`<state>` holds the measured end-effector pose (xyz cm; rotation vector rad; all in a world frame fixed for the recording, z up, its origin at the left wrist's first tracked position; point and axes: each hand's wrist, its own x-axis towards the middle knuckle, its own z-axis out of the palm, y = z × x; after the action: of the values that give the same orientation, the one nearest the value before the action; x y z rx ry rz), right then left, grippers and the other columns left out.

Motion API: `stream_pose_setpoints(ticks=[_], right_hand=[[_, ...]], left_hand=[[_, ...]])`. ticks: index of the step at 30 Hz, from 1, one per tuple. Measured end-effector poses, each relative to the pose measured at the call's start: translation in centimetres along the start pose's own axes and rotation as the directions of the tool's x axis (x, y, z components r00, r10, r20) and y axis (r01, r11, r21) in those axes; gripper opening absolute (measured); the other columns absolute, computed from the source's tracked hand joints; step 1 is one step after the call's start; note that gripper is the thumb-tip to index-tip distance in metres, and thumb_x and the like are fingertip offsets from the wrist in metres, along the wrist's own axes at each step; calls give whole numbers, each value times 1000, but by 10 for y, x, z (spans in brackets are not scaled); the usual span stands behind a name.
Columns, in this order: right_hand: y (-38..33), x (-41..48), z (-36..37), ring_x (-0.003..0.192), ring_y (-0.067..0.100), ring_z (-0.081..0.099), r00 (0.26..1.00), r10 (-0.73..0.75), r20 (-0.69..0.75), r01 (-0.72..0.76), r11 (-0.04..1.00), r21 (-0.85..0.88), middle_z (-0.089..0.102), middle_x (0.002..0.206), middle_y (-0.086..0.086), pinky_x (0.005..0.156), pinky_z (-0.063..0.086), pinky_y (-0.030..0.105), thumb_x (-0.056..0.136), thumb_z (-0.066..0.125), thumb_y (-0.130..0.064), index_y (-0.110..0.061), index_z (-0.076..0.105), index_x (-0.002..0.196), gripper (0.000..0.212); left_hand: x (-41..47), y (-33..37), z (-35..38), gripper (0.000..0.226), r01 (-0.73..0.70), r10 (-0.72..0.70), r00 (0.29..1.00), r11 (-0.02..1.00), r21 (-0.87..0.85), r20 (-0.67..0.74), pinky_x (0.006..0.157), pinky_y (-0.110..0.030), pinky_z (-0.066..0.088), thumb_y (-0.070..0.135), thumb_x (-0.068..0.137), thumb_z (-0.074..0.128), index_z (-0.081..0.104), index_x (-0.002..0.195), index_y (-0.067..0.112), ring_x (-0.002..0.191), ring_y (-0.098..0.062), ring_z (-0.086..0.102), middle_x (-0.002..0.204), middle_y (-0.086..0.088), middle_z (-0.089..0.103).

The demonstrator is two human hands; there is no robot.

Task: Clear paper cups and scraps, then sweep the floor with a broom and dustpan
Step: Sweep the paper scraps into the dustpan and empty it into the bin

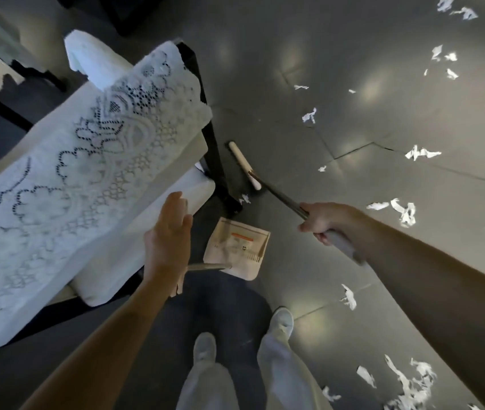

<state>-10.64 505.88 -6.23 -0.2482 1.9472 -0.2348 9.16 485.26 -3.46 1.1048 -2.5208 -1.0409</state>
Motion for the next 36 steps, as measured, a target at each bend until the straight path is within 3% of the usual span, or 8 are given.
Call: stream_pose_setpoints(ticks=[4, 7, 9, 13, 17, 24, 29, 36], right_hand=[[3, -2, 11, 42, 16, 48, 990, 5, 141, 3, 999, -53, 54, 52, 9, 54, 42, 29, 99, 46, -15, 3, 32, 143, 50], [28, -20, 25, 35, 12, 48, 973, 53, 223, -41, 997, -61, 55, 48, 5, 45, 42, 21, 97, 44, -13, -12, 21, 150, 58], [52, -33, 32, 30, 10, 41, 956, 119, 269, -144, 986, 78, 50, 40, 2, 40, 36, 14, 98, 45, -12, -27, 14, 151, 63], [86, -76, 37, 35, 7, 31, 929, 176, 325, -265, 930, 255, 38, 41, -2, 38, 31, 17, 100, 48, -18, -43, 15, 150, 64], [105, -115, 37, 34, 7, 31, 955, 153, 255, -235, 915, 329, 37, 40, -3, 36, 31, 17, 100, 51, -24, -44, 19, 148, 61], [115, -163, 88, 33, 9, 35, 974, 204, 94, -223, 825, 519, 41, 42, -1, 35, 34, 19, 97, 57, -22, -45, 25, 146, 63], [92, -165, 142, 29, 11, 38, 970, 245, -9, -201, 815, 543, 44, 40, 3, 38, 35, 20, 97, 55, -18, -36, 18, 151, 68], [34, -109, 163, 33, 11, 39, 960, 279, -1, -224, 774, 593, 43, 41, 3, 39, 36, 18, 95, 54, -12, -27, 32, 145, 57]], left_hand=[[10, -6, -5, 32, 126, -126, 992, 992, -19, 15, 61, -9, 45, 31, 97, 48, 43, 127, 44, 77, -4, 62, 118, 2, 63], [14, -6, -4, 29, 77, -77, 997, 997, 23, 15, 70, -22, 47, 32, 97, 46, 44, 124, 43, 83, -16, 63, 115, -2, 64], [15, -4, -3, 30, 52, -52, 998, 999, 5, 21, 65, -14, 45, 31, 98, 46, 45, 126, 40, 77, -8, 62, 116, -2, 63], [16, -1, -3, 41, 37, -32, 996, 998, -49, 87, 95, -32, 47, 26, 98, 47, 44, 139, 28, 117, -13, 55, 134, 6, 54], [12, -6, -4, 30, -119, 98, 978, 986, 112, 183, 92, -32, 45, 20, 100, 43, 46, 130, 25, 99, -23, 62, 123, 3, 56], [12, -12, -16, 35, -160, 172, 969, 984, -77, 176, 91, -35, 49, 22, 98, 47, 49, 133, 20, 110, -24, 59, 126, -2, 59], [-7, -32, -35, 29, -162, 158, 961, 987, -1, 229, 79, -48, 53, 27, 98, 45, 44, 125, 37, 84, -36, 61, 104, -9, 64], [-11, -69, -62, 39, -215, 209, 945, 977, -1, 250, 89, -45, 51, 29, 98, 49, 44, 137, 33, 96, -32, 63, 124, -5, 63]])
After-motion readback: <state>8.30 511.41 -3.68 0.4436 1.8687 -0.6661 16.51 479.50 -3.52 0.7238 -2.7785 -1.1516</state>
